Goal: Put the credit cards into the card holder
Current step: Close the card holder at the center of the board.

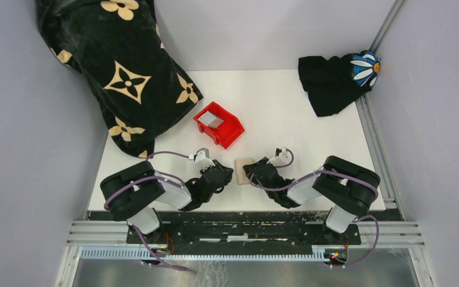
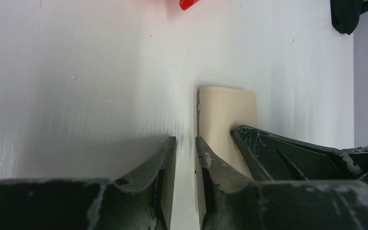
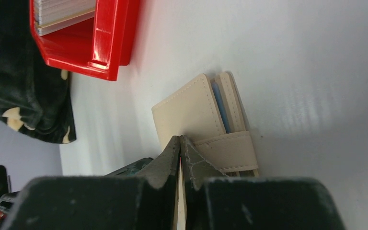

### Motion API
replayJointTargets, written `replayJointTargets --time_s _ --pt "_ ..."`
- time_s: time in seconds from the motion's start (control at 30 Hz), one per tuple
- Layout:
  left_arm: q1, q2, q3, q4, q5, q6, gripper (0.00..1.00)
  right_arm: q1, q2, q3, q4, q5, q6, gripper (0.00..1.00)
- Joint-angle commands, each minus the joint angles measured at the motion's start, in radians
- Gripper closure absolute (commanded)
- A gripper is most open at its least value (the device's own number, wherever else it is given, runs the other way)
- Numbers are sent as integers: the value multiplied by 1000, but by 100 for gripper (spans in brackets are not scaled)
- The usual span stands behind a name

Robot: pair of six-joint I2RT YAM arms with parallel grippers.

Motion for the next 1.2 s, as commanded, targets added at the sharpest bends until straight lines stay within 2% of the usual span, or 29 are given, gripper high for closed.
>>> replayJointTargets --time_s 0.0,0.13,0.27,0.4,0.57,1.17 --pt "-5 31 -30 -115 5 -7 70 -26 59 -64 -646 142 -143 92" --pt "-3 27 -29 -113 2 -3 70 -27 58 -36 -650 143 -187 91" --pt "-4 12 -27 -104 -2 10 70 -28 31 3 -600 113 -323 90" --pt "-3 3 -14 -92 4 34 69 -28 -14 93 -617 70 -496 85" --pt "-3 5 -9 -73 10 44 68 -28 -79 188 -706 94 -627 80" --pt "-3 -1 3 -55 9 75 67 -27 -176 270 -710 50 -777 78"
